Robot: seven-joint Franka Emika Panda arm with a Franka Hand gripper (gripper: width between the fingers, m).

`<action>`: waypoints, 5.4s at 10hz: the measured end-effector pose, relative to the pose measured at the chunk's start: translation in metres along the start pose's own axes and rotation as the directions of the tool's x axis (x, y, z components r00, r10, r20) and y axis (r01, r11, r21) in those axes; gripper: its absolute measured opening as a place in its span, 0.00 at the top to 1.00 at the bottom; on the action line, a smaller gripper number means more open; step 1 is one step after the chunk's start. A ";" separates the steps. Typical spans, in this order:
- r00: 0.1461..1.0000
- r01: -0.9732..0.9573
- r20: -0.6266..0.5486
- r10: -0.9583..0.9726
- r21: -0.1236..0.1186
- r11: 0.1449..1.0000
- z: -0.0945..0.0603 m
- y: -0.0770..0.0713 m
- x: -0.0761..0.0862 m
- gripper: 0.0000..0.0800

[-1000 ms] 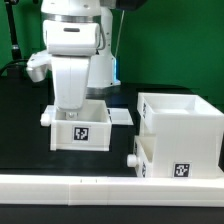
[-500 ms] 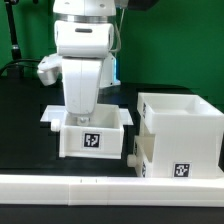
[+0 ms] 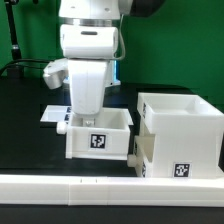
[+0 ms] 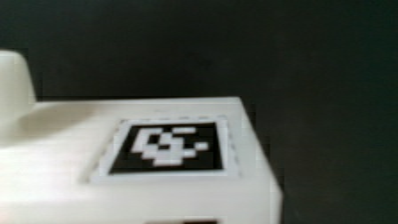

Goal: Assemble drawer

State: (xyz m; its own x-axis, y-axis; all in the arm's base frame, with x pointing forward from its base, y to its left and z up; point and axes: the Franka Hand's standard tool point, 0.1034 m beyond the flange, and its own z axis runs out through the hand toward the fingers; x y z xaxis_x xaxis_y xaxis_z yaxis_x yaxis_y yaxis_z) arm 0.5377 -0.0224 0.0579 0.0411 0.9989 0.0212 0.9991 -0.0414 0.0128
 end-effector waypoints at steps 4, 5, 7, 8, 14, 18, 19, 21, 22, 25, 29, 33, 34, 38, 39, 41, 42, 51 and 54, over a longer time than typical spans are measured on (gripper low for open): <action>1.000 -0.020 -0.006 0.020 -0.014 1.000 -0.001 0.005 0.017 0.94; 1.000 -0.024 -0.005 0.024 -0.012 1.000 0.000 0.004 0.015 0.94; 1.000 -0.025 -0.005 0.024 -0.010 1.000 0.000 0.003 0.015 0.94; 1.000 -0.022 -0.005 0.022 -0.009 1.000 0.001 0.003 0.016 0.94; 0.999 0.040 0.017 -0.040 0.006 0.999 0.002 0.000 0.024 0.94; 1.000 0.027 0.016 -0.027 0.007 1.000 0.004 0.000 0.024 0.94; 1.000 0.017 0.016 -0.018 0.006 1.000 0.004 0.000 0.025 0.94; 1.000 0.006 0.015 -0.006 0.004 1.000 0.003 0.002 0.027 0.94; 1.000 -0.004 0.015 0.004 0.005 1.000 0.003 0.002 0.028 0.94; 1.000 -0.016 0.015 0.016 0.002 1.000 0.003 0.002 0.030 0.94; 1.000 -0.021 0.014 0.021 0.000 1.000 0.003 0.002 0.029 0.94; 1.000 0.002 0.015 -0.001 -0.027 1.000 0.004 0.001 0.033 0.94; 1.000 0.009 0.017 -0.008 -0.031 0.999 0.004 0.000 0.033 0.94; 1.000 0.020 0.022 -0.019 -0.034 0.999 0.005 0.000 0.037 0.94; 1.000 0.011 0.022 -0.010 -0.034 0.999 0.005 0.000 0.037 0.94; 1.000 0.008 0.022 -0.008 -0.033 0.999 0.005 0.000 0.036 0.86; 1.000 0.008 0.022 -0.008 -0.033 0.999 0.005 0.000 0.036 0.62; 0.998 0.006 0.056 -0.005 -0.010 1.000 -0.039 0.000 0.005 0.19; 0.998 0.053 -0.032 -0.053 0.019 0.998 -0.019 -0.003 -0.026 0.19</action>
Offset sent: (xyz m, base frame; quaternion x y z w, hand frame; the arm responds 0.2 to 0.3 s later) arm 0.0098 0.0152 0.0093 0.0019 -0.0140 0.0025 0.9999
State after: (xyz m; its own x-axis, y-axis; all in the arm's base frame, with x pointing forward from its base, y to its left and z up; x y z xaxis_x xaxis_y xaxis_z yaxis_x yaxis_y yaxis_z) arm 0.5329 -0.0490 0.0764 -0.0121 0.9985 0.0528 0.9999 0.0124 -0.0051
